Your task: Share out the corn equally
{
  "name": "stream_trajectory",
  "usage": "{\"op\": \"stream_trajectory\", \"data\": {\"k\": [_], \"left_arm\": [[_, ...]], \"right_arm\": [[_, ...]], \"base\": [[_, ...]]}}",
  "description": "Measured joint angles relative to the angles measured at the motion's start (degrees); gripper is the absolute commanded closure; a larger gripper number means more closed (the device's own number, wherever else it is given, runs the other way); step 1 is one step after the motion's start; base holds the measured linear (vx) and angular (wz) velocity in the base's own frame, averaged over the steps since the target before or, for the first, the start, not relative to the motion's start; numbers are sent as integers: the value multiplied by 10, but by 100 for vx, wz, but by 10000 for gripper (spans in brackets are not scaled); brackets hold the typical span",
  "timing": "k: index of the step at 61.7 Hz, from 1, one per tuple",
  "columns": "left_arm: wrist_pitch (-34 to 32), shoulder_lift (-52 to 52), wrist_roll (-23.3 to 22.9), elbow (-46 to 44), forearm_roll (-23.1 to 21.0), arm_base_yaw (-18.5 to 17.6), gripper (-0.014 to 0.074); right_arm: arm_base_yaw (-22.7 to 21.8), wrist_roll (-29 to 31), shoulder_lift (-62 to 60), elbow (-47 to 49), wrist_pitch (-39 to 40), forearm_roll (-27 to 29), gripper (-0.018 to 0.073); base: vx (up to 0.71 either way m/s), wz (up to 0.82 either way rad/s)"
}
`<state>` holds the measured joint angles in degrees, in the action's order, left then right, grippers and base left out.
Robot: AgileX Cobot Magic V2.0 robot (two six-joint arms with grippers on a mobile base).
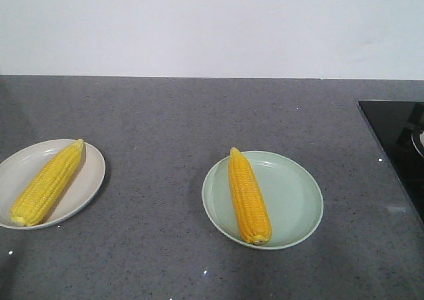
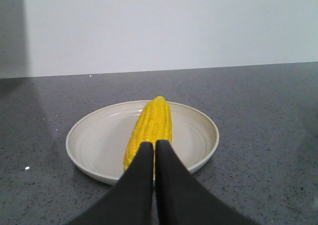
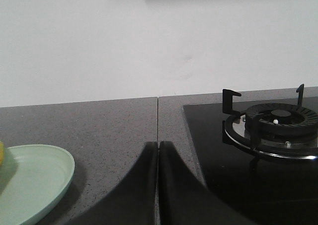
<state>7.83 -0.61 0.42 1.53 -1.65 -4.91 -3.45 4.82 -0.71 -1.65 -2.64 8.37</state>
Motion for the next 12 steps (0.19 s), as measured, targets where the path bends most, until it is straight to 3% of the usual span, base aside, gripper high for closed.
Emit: {"op": "stream_trajectory", "data": {"k": [12], "left_arm": [[0,0,0,0,0,0,603]], "right_arm": [[0,0,0,0,0,0,563]], "base": [[0,0]]}}
